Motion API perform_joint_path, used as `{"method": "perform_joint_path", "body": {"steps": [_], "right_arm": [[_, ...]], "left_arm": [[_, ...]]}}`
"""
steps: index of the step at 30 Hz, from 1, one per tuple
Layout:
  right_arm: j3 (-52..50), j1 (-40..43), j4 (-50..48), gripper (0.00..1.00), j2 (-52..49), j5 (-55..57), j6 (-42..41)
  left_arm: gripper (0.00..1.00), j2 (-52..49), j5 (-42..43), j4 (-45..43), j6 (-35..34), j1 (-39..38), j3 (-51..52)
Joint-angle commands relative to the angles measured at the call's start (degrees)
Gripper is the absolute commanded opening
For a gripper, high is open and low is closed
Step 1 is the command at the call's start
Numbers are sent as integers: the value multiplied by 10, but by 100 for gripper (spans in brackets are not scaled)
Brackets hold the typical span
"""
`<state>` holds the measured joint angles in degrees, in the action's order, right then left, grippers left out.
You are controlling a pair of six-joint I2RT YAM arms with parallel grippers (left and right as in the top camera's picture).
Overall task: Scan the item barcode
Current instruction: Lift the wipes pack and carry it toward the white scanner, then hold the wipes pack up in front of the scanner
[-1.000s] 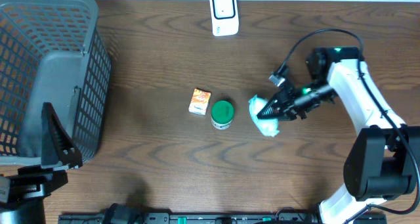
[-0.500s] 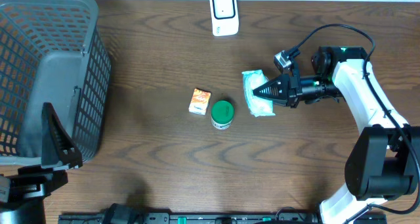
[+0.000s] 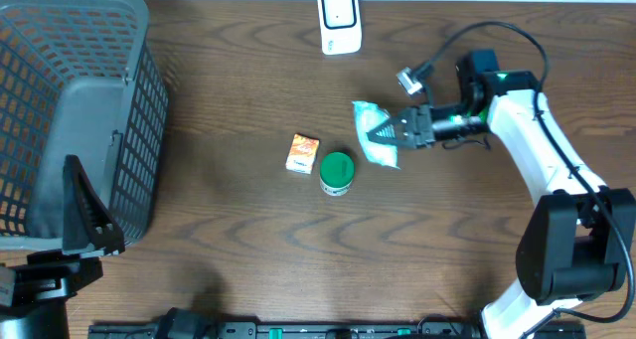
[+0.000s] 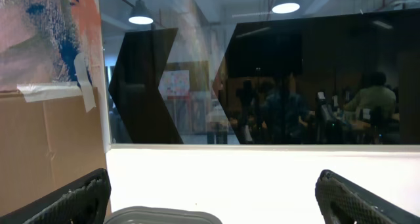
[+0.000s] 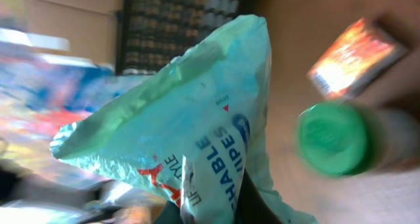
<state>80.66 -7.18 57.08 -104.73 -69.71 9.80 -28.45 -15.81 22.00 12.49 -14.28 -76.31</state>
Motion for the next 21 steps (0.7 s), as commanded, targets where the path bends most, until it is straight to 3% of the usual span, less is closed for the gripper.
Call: {"method": "perform_joint_path", "body": {"steps": [1,6,9,18,21], "right_arm": [[39,-29,-76,1,-4,186,-160],[89,-83,-236,1,-4,502,-226],[91,-115,-342,1,-4,626,-242],[114,-128,-572,1,-103,664,-257],[161,-128,-593,1,-157,664,-257]], "left_arm": [[99,4,-8,-5,8,3,2],[99,4,-8,-5,8,3,5],[99,4,-8,-5,8,3,12],[100,4,-8,-53,8,3,63],[99,4,-8,-66,8,3,75]]}}
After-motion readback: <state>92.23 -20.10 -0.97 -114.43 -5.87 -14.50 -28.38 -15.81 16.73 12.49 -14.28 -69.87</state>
